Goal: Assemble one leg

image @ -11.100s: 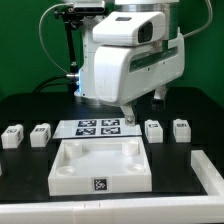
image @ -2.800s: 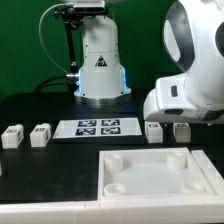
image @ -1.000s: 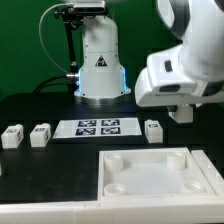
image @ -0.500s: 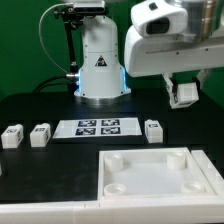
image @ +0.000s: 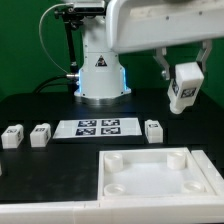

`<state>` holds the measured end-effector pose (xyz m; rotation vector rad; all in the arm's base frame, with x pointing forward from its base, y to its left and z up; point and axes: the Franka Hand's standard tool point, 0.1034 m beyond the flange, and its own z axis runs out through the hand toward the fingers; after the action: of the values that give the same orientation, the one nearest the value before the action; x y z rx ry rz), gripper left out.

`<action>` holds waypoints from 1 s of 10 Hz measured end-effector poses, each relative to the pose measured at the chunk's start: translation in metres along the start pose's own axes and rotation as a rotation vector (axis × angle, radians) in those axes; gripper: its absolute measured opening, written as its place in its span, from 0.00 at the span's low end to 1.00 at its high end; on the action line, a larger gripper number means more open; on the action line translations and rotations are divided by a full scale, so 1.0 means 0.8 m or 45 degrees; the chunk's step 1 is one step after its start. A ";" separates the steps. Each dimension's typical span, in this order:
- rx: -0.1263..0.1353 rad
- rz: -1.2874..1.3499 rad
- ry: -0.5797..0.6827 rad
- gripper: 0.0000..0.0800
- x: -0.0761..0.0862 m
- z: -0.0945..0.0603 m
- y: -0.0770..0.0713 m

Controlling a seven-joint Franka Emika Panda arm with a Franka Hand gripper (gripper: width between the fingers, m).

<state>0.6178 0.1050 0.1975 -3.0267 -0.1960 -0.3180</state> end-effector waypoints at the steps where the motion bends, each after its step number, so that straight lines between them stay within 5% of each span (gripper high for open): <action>1: -0.010 -0.005 0.200 0.37 0.020 -0.003 0.000; 4: -0.036 -0.004 0.546 0.37 0.013 0.002 0.007; 7: -0.037 -0.005 0.533 0.37 0.008 0.009 0.008; 10: -0.039 -0.013 0.550 0.37 0.000 0.060 0.011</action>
Offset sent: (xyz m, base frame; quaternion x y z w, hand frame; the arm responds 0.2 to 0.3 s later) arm 0.0000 0.0000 0.0000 0.0000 0.2667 0.0000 0.9638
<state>0.6288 0.1010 0.1498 -2.8940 -0.1717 -0.9641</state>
